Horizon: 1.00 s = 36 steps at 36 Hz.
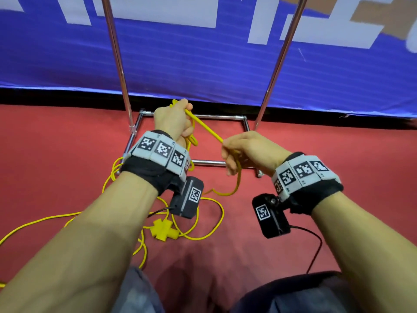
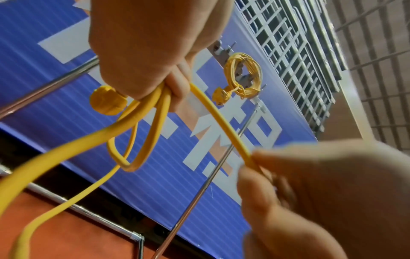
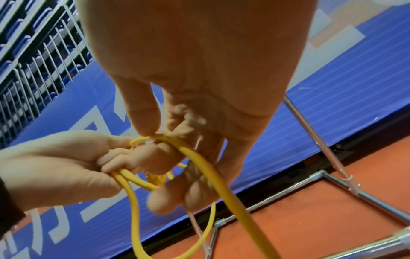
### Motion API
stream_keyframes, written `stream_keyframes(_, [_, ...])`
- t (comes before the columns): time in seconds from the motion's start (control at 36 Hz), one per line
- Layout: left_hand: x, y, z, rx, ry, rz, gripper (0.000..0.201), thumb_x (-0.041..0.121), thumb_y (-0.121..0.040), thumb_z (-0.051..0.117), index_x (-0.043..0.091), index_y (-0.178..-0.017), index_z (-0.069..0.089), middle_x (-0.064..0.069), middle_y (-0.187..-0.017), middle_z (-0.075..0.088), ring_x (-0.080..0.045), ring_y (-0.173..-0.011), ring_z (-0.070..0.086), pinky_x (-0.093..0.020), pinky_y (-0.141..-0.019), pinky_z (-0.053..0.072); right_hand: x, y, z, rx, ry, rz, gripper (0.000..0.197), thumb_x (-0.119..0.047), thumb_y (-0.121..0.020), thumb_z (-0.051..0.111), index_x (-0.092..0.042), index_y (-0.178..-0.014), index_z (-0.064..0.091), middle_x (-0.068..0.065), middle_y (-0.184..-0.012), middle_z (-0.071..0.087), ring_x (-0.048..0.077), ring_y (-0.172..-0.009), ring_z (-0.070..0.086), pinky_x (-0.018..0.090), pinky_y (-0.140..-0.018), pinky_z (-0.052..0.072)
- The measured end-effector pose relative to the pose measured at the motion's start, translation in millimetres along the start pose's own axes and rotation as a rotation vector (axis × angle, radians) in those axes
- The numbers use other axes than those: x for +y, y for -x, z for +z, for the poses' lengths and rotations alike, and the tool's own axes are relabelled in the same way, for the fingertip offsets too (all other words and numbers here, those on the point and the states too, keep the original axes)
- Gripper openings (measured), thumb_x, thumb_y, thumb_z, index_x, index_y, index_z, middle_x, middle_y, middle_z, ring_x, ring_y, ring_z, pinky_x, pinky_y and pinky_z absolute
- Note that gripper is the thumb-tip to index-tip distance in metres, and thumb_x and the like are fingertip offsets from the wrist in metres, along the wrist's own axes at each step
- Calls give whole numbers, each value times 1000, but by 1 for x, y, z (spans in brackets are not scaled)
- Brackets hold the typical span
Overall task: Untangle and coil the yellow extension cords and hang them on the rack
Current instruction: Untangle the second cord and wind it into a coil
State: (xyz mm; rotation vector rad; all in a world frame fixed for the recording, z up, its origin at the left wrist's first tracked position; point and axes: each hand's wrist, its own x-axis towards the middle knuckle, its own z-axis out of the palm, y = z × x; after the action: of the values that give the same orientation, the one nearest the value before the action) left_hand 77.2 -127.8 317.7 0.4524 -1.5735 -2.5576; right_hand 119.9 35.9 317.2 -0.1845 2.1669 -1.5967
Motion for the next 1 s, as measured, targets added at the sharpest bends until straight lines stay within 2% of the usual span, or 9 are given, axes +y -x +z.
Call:
stream_keyframes(0.17, [-2,0,2,-42,-156,-23,29,24,-97,55,1,-78,56,-4,-59,40,-4,-27,24,-14,-33,15,-6,7,-6,166,190,-111,32,-22,-100,45,-5,-78,60,3,-45,48,17,-36,37,24,-42,37])
stream_keyframes(0.22, [-7,6,7,-97,-259,-47,32,29,-95,59,5,-74,55,-3,-59,42,-5,-27,25,-14,-34,16,-11,4,-3,206,194,-146,32,-22,-100,46,-5,-77,61,4,-45,48,17,-36,36,24,-42,34])
stream_keyframes(0.31, [-18,20,16,-198,-323,-58,30,25,-94,60,8,-69,55,-1,-51,42,-6,-29,27,-14,-34,17,-17,-3,8,223,238,-164,32,-19,-98,45,-2,-76,61,1,-43,48,16,-34,37,21,-39,32])
stream_keyframes(0.44, [-16,26,13,-190,-280,-58,31,12,-98,50,9,-66,52,5,-35,35,-4,-27,28,-13,-32,16,-21,-11,22,210,206,-158,40,-22,-98,46,7,-75,59,7,-46,50,17,-31,40,21,-38,33])
stream_keyframes(0.56, [1,10,-5,-109,-68,-83,31,8,-99,46,7,-68,49,1,-46,32,-2,-26,19,-13,-31,13,-14,-3,16,26,50,-40,39,-23,-102,41,-2,-73,57,9,-47,50,18,-34,44,20,-40,40])
stream_keyframes(0.67, [7,-5,-27,-121,-5,-135,32,11,-100,44,7,-69,49,-1,-52,37,-2,-27,20,-13,-30,13,2,11,0,-76,32,44,31,-16,-101,43,-5,-75,57,6,-49,49,18,-38,45,29,-49,44])
stream_keyframes(0.78, [1,-4,-26,-176,-42,-161,29,17,-100,48,1,-76,55,-2,-52,40,-2,-27,21,-14,-29,15,4,14,-8,-7,116,-15,29,-13,-100,45,-4,-77,60,0,-45,46,12,-33,35,23,-39,36])
stream_keyframes(0.89, [-1,1,-20,-356,-50,-284,32,30,-99,49,4,-81,52,-2,-61,40,-1,-28,21,-14,-27,16,-5,13,-9,75,127,-93,29,-15,-100,46,-3,-78,62,0,-44,44,11,-31,32,16,-33,27])
stream_keyframes(1.0, [-6,13,-9,-432,-122,-300,33,28,-99,50,-1,-85,56,-3,-62,43,0,-29,21,-13,-27,16,-10,9,-2,65,112,-129,30,-14,-100,47,-2,-77,62,1,-43,45,11,-29,32,17,-33,27])
